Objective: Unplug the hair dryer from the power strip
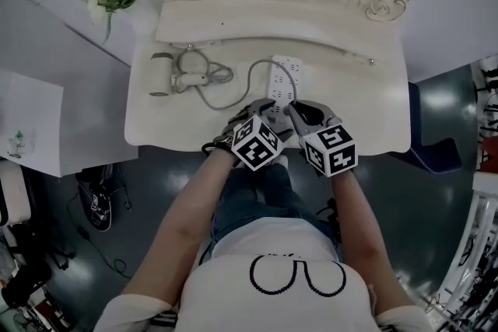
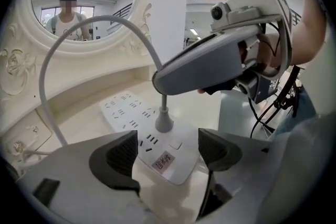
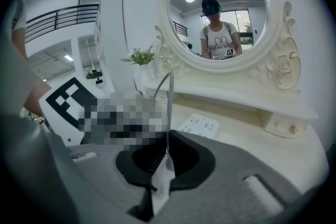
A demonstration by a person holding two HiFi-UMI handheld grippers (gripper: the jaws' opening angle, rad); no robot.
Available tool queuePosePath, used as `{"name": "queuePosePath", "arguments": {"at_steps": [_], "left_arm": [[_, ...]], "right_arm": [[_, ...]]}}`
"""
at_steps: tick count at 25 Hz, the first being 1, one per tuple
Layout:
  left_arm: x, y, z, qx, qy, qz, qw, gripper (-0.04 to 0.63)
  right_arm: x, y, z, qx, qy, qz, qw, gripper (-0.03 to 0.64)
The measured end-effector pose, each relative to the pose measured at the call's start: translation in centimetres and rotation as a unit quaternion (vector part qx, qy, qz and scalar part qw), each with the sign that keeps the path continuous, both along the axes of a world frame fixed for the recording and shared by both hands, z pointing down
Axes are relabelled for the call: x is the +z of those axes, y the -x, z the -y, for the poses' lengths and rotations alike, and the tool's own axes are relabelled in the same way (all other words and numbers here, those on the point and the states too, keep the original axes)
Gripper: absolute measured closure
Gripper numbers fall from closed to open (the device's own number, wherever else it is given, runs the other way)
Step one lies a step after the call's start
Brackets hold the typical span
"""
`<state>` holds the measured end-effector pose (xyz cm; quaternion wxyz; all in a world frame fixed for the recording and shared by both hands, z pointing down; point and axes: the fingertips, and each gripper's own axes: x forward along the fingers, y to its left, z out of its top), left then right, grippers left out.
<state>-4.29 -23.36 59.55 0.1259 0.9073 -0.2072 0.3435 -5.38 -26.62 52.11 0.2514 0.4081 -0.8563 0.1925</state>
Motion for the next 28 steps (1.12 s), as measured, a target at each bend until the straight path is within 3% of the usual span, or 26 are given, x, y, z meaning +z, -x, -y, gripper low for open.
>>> {"name": "queuePosePath", "arguments": {"at_steps": [3,7,12,15,20,24,28], "left_arm": [[0.0,0.0,0.0,0.0,0.0,0.001,1.0,0.241],[0.1,0.1,0.0,-0.001,0.001,0.001,1.0,0.241],[0.0,-0.1,0.0,0.0,0.001,0.001,1.0,0.241],[0.0,0.0,0.0,-0.001,0.003,0.004,1.0,0.241],[0.0,-0.1,0.1,-0.004,0.005,0.007,1.0,0.241],[0.1,-0.2,-0.1,-0.004,0.009,0.011,0.9999,0.241],[0.0,-0.2,0.0,-0.006,0.012,0.012,0.9998,0.241]], "right_arm": [[-4.1,-0.9,3.5,0.042,-0.05,0.069,0.996,0.598],[-7.9,-3.4,6.5,0.044,-0.058,0.071,0.995,0.597],[-6.3,-4.1,4.9,0.044,0.006,0.095,0.994,0.597],[-5.5,-4.4,5.1,0.066,0.054,0.141,0.986,0.595],[-4.1,-6.2,7.7,0.091,0.123,0.163,0.975,0.594],[-0.6,-7.8,9.8,0.122,0.189,0.136,0.965,0.594],[2.1,-7.8,11.8,0.129,0.218,0.101,0.962,0.594]]}}
